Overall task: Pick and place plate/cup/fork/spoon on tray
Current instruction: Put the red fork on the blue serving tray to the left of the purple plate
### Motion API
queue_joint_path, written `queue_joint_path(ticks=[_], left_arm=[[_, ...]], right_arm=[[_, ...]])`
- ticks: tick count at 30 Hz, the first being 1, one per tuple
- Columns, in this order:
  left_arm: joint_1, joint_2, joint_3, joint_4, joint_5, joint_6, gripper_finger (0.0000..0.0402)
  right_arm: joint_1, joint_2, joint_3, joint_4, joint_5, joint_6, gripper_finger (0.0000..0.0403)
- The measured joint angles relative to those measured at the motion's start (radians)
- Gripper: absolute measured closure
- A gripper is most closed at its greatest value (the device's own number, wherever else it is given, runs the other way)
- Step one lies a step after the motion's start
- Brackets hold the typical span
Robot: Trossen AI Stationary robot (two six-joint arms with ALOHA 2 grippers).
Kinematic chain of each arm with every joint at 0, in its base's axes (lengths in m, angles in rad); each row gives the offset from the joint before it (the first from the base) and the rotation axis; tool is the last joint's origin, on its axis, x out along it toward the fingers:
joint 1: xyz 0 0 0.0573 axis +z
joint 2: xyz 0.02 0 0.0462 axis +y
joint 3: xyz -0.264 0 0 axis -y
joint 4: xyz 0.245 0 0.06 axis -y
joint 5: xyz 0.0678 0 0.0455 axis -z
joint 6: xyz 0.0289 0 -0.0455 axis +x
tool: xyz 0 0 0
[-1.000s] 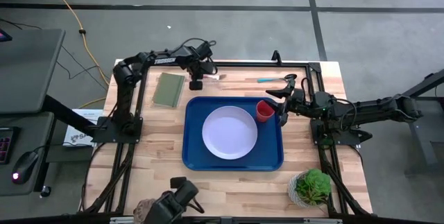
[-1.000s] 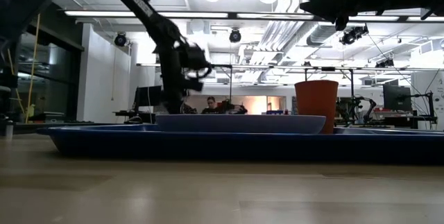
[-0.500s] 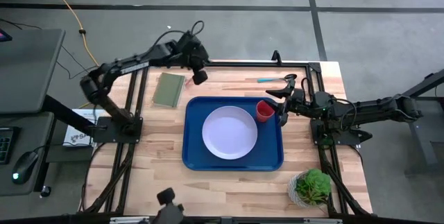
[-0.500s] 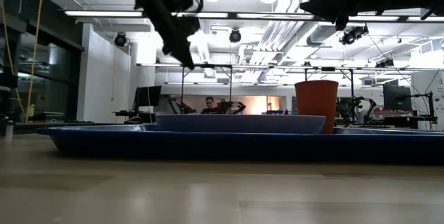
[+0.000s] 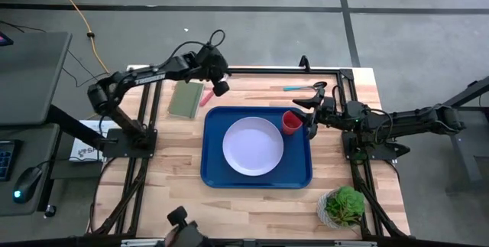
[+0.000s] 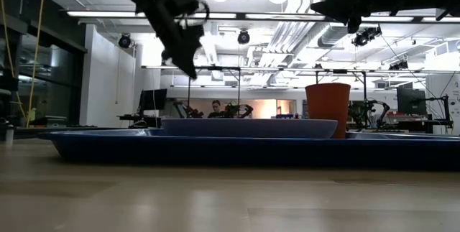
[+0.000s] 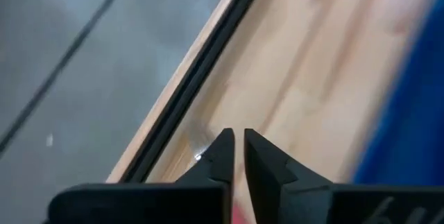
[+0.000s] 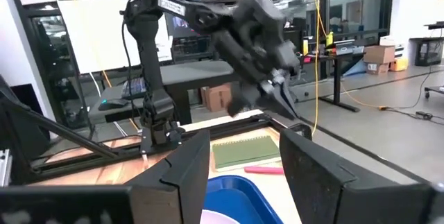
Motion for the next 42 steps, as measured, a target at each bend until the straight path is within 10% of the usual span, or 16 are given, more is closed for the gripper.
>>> queue_joint_path(ticks=[15,42], left_arm=[[0.171,0.300,0.000,-0.046,0.102,-0.162,0.0206],[0.133,0.365,0.005,-0.036,0.090,-0.240,0.0203]], right_arm=[[0.000,0.000,0.000,-0.007,0.000,-0.007,0.0236],[0.000,0.000,0.000,-0.007,0.001,0.010,0.0236]])
